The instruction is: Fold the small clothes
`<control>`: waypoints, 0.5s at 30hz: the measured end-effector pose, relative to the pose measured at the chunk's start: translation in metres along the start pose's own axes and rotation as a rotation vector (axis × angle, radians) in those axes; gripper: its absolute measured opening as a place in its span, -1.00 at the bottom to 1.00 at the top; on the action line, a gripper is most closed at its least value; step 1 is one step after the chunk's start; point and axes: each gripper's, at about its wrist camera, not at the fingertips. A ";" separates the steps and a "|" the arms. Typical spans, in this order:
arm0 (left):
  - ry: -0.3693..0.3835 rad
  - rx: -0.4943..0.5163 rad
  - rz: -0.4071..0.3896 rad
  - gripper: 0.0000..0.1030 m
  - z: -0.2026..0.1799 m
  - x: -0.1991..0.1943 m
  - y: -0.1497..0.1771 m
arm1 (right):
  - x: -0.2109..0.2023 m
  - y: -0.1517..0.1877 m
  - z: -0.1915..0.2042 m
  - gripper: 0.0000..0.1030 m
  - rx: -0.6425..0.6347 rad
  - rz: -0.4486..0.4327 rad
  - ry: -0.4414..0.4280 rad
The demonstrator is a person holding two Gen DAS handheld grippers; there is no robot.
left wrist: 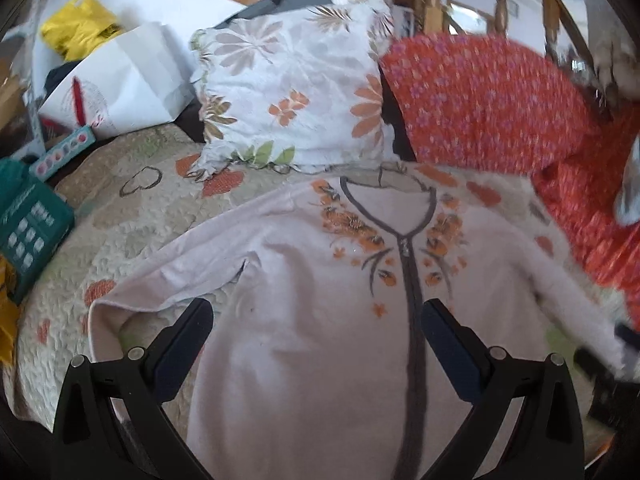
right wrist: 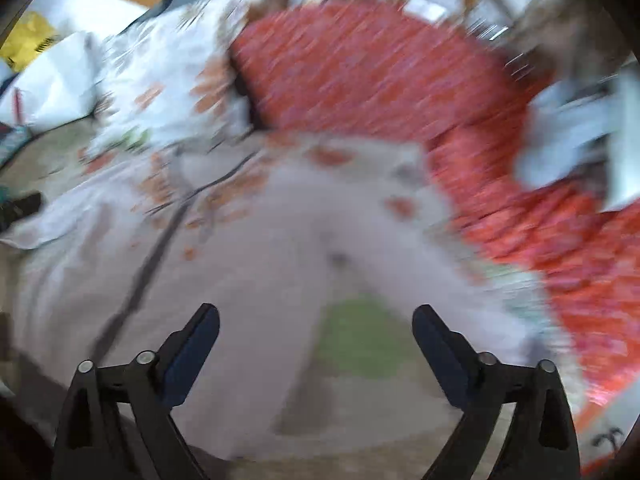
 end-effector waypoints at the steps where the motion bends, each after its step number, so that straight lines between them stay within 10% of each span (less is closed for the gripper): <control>1: -0.012 0.013 0.007 1.00 -0.001 0.007 0.001 | 0.008 -0.004 0.003 0.75 -0.007 0.013 0.018; 15: 0.010 -0.046 0.181 1.00 0.024 0.082 0.033 | 0.083 -0.020 0.048 0.74 0.000 0.143 -0.036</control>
Point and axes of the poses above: each gripper's, at about its wrist camera, not at the fingertips, and x roughly the way its jaws point, z to its left, y to its underside, and after that the axes turned 11 degrees about y, right-handed
